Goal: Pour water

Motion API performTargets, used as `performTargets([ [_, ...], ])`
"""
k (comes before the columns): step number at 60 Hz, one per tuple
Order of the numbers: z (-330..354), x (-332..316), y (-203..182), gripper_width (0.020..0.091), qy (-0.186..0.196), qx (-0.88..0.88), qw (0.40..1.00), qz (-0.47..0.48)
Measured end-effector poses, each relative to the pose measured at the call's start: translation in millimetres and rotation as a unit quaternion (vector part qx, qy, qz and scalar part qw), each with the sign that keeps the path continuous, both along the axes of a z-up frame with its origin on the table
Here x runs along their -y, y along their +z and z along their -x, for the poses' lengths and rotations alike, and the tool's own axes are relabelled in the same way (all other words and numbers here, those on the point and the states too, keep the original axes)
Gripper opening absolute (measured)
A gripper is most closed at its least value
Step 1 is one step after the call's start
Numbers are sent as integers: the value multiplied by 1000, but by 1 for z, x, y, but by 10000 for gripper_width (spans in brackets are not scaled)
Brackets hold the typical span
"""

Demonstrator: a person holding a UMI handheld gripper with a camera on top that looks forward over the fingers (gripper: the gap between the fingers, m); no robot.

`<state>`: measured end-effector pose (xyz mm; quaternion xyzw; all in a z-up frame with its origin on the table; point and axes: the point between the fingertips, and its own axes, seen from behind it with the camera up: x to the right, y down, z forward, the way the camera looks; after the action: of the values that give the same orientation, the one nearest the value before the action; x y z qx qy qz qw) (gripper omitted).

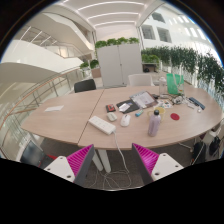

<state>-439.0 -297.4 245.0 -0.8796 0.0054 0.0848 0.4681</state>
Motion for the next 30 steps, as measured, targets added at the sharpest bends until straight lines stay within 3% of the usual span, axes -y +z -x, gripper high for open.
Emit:
performTargets([
  [18,-55,-25,-45,821,-26,44,998,-38],
  [30,-129,-100,-84,825,-61,46,989,-130],
])
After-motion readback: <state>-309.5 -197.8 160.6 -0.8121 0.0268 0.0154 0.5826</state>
